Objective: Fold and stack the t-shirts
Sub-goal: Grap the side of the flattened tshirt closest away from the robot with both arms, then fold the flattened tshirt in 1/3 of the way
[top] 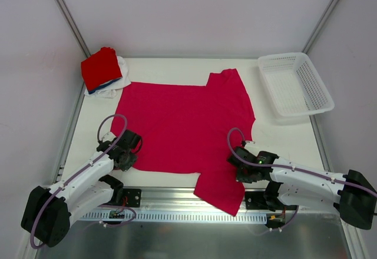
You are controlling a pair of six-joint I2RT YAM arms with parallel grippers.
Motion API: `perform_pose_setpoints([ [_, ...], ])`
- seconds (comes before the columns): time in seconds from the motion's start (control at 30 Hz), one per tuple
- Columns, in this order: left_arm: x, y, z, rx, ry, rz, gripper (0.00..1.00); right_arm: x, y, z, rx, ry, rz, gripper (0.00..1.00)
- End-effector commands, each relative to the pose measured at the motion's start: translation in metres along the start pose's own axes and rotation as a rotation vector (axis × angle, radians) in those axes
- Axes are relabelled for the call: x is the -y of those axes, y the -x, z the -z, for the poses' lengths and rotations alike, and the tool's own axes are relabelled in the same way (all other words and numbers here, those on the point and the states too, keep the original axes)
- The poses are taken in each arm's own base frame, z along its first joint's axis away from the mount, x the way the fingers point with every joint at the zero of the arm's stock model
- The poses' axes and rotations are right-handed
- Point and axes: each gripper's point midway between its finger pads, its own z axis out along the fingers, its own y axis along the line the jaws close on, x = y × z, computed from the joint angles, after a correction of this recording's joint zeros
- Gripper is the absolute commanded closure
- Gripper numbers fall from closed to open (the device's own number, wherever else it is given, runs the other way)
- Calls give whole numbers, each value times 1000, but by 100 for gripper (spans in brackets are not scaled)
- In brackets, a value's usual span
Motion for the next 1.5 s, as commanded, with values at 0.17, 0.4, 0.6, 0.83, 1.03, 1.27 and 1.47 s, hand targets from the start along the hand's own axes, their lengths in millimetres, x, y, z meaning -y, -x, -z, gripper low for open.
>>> perform_pose_setpoints([
  [0.17,-4,1,1,4,23,-55,100,3,10,4,49,-15,-9,99],
  [0.4,18,17,18,41,-62,-74,100,-10,34,22,133,21,-11,99],
  [0.6,31,29,29,72,-101,-87,100,-29,53,31,166,24,21,99],
  [0.83,42,46,41,135,-126,-94,100,-47,68,32,191,19,54,99],
  [1.03,48,57,47,173,-132,-101,100,-57,83,35,230,-5,90,100],
  [1.27,59,70,54,207,-125,-127,100,-73,107,44,282,-30,137,99],
  [1.47,61,70,53,204,-111,-146,100,-80,122,48,313,-62,165,99],
])
